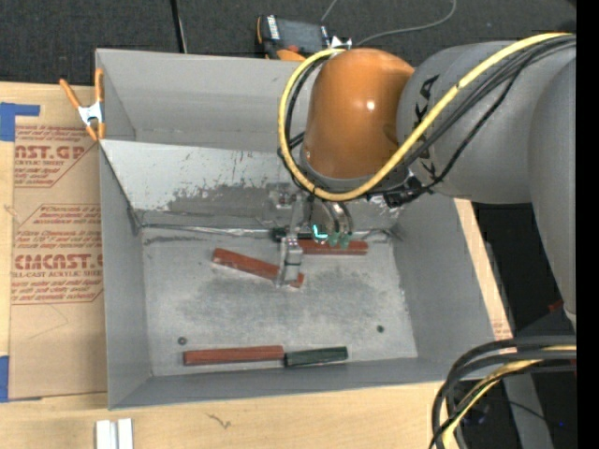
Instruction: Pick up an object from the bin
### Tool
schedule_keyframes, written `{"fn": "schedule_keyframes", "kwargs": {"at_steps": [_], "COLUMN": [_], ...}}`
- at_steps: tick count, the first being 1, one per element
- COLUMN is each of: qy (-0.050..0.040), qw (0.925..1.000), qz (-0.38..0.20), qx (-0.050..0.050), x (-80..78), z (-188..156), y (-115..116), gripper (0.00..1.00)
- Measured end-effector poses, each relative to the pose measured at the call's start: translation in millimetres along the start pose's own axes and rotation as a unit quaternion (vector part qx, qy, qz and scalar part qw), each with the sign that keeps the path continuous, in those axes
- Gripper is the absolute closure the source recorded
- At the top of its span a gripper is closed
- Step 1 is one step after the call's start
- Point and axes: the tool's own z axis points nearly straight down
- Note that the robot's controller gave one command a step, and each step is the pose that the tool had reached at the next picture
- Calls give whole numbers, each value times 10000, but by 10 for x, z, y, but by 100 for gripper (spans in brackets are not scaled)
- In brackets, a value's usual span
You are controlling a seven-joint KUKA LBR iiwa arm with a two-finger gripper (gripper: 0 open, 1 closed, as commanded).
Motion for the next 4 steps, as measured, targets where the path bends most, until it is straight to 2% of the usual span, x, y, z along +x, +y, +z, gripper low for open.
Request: {"fn": "schedule_keyframes", "kwargs": {"at_steps": [1, 2, 3, 4], "qy": [-1, -23, -37, -1], "qw": [10000, 9995, 9996, 9997], "qz": [-61, -322, -296, -232], "qx": [18, -10, -2, -4], "x": [-66, 12, -1, 691], "z": [1111, 1284, 1268, 1281], "y": [-897, -287, -324, -64], "gripper": [0, 0, 100, 100]}}
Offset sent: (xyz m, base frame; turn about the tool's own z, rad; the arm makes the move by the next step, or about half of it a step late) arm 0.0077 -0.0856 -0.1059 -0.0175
